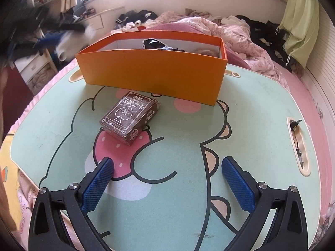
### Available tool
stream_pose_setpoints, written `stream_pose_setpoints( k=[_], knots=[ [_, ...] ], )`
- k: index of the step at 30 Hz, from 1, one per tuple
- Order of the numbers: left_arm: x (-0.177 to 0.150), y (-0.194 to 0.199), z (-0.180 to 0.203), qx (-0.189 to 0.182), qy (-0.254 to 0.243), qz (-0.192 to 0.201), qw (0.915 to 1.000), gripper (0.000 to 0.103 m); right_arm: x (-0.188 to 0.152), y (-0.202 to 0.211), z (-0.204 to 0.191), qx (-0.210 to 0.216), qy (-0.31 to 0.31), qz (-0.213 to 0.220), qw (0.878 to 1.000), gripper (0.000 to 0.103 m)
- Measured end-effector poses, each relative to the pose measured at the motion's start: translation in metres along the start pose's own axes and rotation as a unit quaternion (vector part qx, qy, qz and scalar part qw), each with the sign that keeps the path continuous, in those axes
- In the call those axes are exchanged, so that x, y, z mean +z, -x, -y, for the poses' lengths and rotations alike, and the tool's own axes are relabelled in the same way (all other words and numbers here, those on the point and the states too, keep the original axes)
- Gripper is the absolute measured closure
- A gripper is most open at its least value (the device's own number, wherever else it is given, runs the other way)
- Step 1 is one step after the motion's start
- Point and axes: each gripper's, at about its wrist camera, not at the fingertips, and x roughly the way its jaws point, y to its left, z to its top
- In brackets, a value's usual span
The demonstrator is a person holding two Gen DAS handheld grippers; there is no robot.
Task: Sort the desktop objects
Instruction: 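Grasp the white fluffy ball in the box with the left gripper, place it on the table, then grasp the black pouch from the box with the right gripper, set it beside the card box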
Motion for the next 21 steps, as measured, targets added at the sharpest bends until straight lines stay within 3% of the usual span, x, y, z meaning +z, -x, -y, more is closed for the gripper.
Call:
stream_pose_setpoints(
  k=[4,7,9,12,15,17,21],
  knots=[
    [-0.031,-0.007,-0.007,-0.023,0.017,0.004,0.9996,0.056,0.0,0.0,0.0,0.0,0.0,0.0,1.0,0.0],
    [-0.043,-0.01,-0.009,-0.008,0.021,0.01,0.9997,0.039,0.0,0.0,0.0,0.0,0.0,-0.001,1.0,0.0],
    [-0.052,-0.007,-0.009,0.0,0.017,0.022,0.9996,0.035,0.001,0.0,0.0,0.0,0.0,-0.001,1.0,0.0],
    [-0.07,0.001,-0.008,0.009,0.005,0.035,0.9993,0.021,0.001,0.001,0.0,0.002,-0.003,0.0,1.0,0.0],
    [-0.092,0.003,-0.004,0.032,-0.021,0.027,0.9989,0.02,0.003,0.005,0.008,0.016,-0.023,0.007,1.0,0.004],
    [-0.103,0.001,0.002,0.044,-0.044,0.02,0.9978,0.02,0.008,0.015,0.016,0.02,-0.039,0.023,0.999,0.014],
    [-0.115,-0.005,0.0,0.054,-0.057,0.014,0.9968,0.019,0.05,0.044,0.021,0.048,-0.04,0.066,0.996,0.016]
  ],
)
